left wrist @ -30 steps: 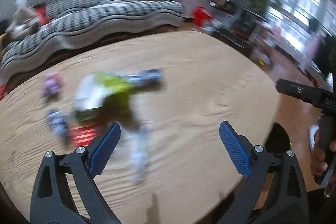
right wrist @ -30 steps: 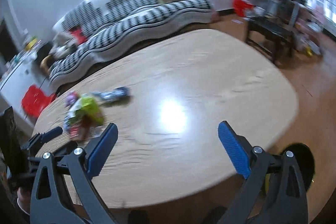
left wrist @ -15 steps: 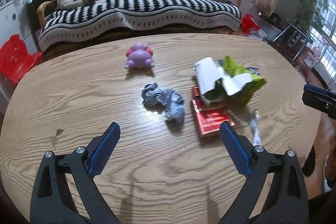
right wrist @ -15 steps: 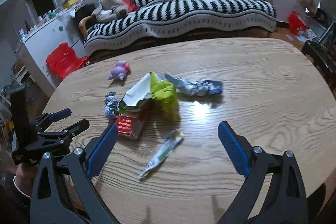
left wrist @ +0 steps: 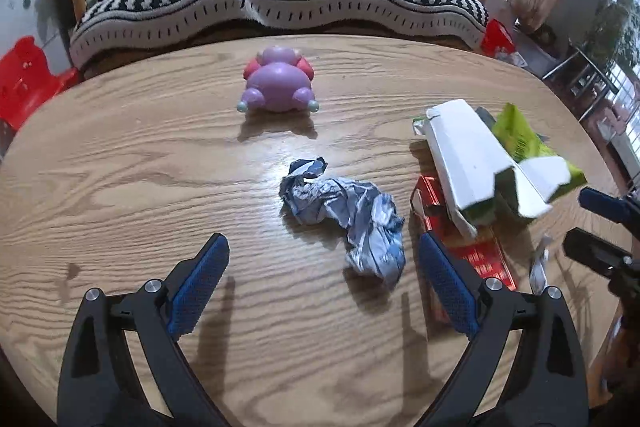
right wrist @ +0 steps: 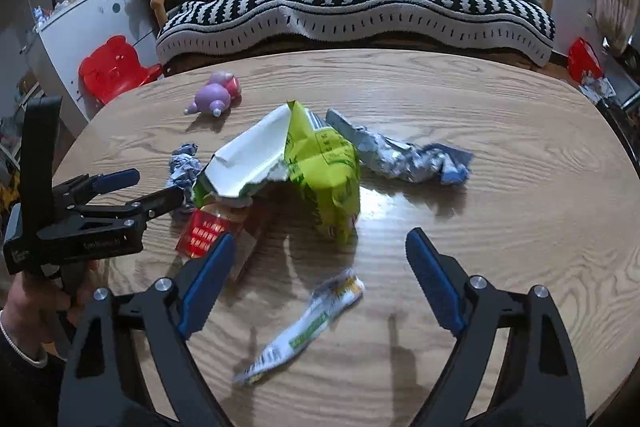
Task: Collect trash
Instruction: 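Swing both grippers back over the table toward the foil and snack bag, then grasp the crumpled foil with the left gripper while the right grasps the yellow-green snack bag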
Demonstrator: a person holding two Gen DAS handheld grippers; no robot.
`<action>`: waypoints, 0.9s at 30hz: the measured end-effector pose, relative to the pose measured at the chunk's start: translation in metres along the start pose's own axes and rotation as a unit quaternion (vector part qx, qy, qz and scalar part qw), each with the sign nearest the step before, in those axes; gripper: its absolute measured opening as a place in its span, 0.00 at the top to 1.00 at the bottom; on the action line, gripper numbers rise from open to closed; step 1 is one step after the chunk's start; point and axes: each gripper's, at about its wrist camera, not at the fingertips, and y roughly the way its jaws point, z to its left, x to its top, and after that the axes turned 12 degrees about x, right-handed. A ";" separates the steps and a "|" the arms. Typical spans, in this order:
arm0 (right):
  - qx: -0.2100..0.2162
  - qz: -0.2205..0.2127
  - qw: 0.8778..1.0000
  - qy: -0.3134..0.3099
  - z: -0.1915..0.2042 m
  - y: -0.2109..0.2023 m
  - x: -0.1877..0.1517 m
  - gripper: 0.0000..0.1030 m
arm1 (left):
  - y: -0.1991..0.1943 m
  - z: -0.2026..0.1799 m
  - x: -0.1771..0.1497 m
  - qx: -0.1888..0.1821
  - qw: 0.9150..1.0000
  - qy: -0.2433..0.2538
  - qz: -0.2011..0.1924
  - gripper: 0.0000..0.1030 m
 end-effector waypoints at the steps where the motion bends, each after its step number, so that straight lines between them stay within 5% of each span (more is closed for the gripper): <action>1: -0.001 -0.001 1.000 -0.003 0.000 0.006 0.002 0.19 | 0.002 -0.003 0.000 0.002 1.000 0.003 0.000 0.10; 9: -0.005 -0.005 1.000 -0.014 -0.004 0.036 0.015 0.29 | 0.018 -0.011 0.001 0.010 1.000 0.003 0.002 0.10; 12: -0.003 -0.005 1.000 -0.014 -0.005 0.041 0.016 0.45 | 0.017 -0.010 0.002 0.005 1.000 -0.002 0.000 0.13; 13: -0.004 -0.002 1.000 -0.014 -0.005 0.042 0.017 0.61 | 0.016 -0.011 0.002 0.004 1.000 0.000 -0.001 0.21; 15: 0.001 -0.003 1.000 -0.013 -0.005 0.041 0.017 0.63 | 0.014 -0.015 0.003 0.008 1.000 0.012 -0.004 0.40; 17: -0.006 -0.011 1.000 -0.018 -0.003 0.035 0.017 0.65 | 0.011 -0.018 0.003 0.001 1.000 0.019 0.001 0.71; 27: -0.014 -0.037 0.999 -0.002 -0.013 0.005 0.016 0.65 | -0.018 -0.015 0.005 -0.002 1.000 0.009 -0.019 0.74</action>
